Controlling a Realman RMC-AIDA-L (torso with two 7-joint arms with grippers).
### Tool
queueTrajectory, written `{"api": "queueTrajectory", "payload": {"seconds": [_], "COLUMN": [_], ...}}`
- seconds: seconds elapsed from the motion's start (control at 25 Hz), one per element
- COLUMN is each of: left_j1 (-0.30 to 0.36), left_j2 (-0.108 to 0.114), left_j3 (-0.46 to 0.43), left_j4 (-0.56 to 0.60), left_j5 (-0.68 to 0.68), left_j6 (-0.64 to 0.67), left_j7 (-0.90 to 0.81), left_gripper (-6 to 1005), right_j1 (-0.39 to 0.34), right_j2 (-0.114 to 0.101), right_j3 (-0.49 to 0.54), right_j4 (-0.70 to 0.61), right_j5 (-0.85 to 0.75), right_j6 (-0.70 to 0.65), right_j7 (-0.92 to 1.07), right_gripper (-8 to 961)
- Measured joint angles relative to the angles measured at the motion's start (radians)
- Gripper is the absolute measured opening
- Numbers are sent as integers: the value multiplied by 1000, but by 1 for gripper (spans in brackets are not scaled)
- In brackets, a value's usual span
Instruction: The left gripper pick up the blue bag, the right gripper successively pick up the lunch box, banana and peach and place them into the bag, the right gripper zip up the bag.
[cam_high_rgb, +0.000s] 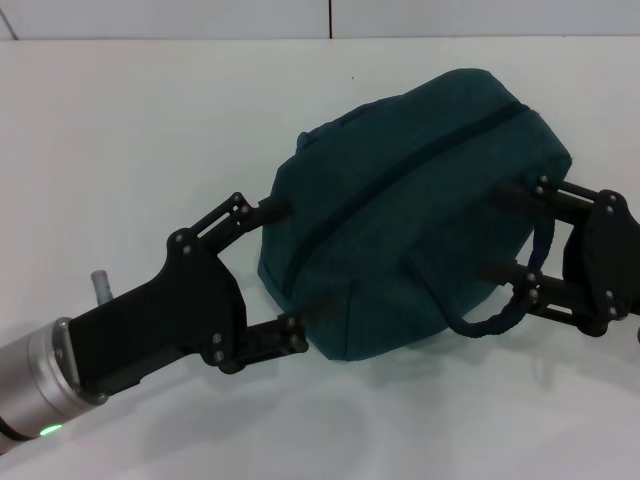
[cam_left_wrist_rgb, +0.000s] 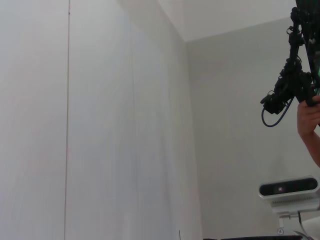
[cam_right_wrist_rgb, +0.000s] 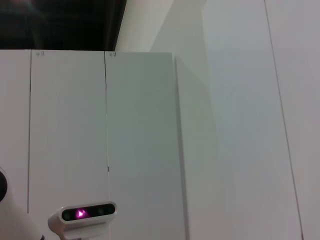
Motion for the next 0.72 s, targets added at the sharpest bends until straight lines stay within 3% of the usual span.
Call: {"api": "queueTrajectory", "payload": {"seconds": [0.72], "left_j1": [0], "left_j2": [0], "left_j3": [8], "left_j4": [0], "left_j5": [2], "left_j6": [0], "left_j7": [0], "left_gripper": [894], "right_j1": [1], "right_j2": [0], "right_j3": [-3], "right_j4": [0], "right_j5": [0], "right_j6": [3], "right_j7": [0], "right_gripper": [657]}}
